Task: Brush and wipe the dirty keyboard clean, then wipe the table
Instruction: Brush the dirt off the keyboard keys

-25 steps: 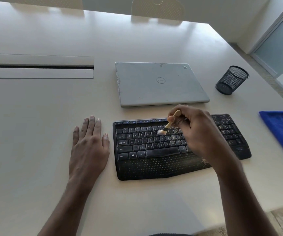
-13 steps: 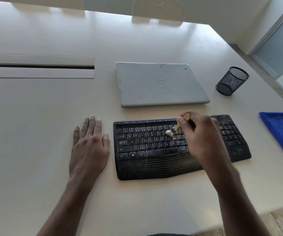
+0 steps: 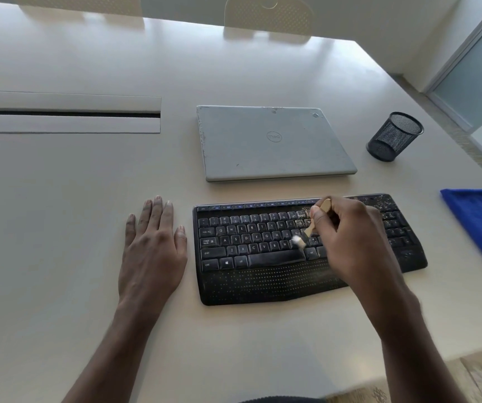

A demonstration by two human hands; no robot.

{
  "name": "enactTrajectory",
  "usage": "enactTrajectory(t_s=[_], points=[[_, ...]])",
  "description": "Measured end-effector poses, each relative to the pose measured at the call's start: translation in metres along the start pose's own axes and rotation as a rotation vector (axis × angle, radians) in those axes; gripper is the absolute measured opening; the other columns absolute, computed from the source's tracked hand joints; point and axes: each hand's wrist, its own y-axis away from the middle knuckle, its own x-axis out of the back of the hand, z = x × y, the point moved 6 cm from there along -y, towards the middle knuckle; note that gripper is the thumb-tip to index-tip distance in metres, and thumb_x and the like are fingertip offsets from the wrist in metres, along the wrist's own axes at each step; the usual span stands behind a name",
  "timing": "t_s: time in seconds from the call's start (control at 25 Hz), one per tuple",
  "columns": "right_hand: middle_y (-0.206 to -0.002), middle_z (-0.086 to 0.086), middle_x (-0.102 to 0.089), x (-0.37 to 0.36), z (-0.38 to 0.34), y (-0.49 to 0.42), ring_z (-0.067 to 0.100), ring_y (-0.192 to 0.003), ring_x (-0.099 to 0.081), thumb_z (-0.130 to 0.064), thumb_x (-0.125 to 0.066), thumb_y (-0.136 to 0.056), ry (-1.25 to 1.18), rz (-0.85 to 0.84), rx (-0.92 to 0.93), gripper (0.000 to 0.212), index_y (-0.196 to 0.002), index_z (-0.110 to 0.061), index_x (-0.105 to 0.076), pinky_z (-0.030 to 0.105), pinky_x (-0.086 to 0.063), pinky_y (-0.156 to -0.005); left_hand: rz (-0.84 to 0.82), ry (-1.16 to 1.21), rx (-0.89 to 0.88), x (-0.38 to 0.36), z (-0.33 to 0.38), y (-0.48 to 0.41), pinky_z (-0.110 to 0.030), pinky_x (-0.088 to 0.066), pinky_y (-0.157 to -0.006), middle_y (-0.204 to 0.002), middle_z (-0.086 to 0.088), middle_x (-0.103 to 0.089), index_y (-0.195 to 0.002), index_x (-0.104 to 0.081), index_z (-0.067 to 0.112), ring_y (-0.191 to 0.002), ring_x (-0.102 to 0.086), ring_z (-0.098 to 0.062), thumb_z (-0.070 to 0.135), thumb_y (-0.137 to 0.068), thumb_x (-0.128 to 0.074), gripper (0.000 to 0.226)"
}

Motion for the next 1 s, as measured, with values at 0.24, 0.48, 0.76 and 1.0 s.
enactTrajectory(t_s=[0.24, 0.48, 0.76, 1.0], points=[[-0.064, -0.014, -0.058, 0.000, -0.012, 0.004, -0.010, -0.063, -0.056, -0.023, -0.062, -0.103, -0.090, 0.032, 0.070, 0.021, -0.089, -0.012, -0.074, 0.007, -0.040, -0.055, 0.007, -0.011, -0.004, 0.000, 0.000, 0.000, -0.046, -0.011, -0.132, -0.170, -0.012, -0.030, -0.161, -0.036, 0.008, -0.160, -0.022, -0.023, 0.033, -0.107, -0.035, 0.059], [-0.059, -0.013, -0.055, 0.004, -0.010, 0.005, -0.012, -0.060, -0.054, -0.024, -0.060, -0.104, -0.083, 0.016, 0.051, 0.025, -0.085, -0.011, -0.070, 0.007, -0.039, -0.052, 0.006, -0.005, 0.000, 0.001, 0.000, 0.000, -0.045, -0.009, -0.132, -0.170, -0.011, -0.028, -0.161, -0.035, 0.009, -0.160, -0.020, -0.023, 0.028, -0.108, -0.046, 0.058], [-0.063, -0.011, -0.058, 0.005, -0.008, 0.006, -0.011, -0.064, -0.055, -0.025, -0.060, -0.103, -0.060, -0.067, 0.058, 0.022, -0.088, -0.013, -0.069, 0.008, -0.042, -0.056, -0.003, -0.005, 0.005, 0.000, -0.001, 0.000, -0.045, -0.009, -0.132, -0.171, -0.010, -0.026, -0.162, -0.033, 0.010, -0.161, -0.018, -0.022, 0.029, -0.108, -0.045, 0.059], [-0.076, -0.018, -0.066, -0.006, -0.027, -0.003, -0.012, -0.065, -0.060, -0.011, -0.069, -0.097, -0.170, -0.234, 0.203, 0.009, -0.096, -0.018, -0.076, 0.005, -0.040, -0.056, 0.002, -0.010, -0.002, 0.001, -0.001, 0.000, -0.045, -0.010, -0.132, -0.170, -0.011, -0.028, -0.161, -0.035, 0.009, -0.161, -0.020, -0.022, 0.029, -0.108, -0.045, 0.058]])
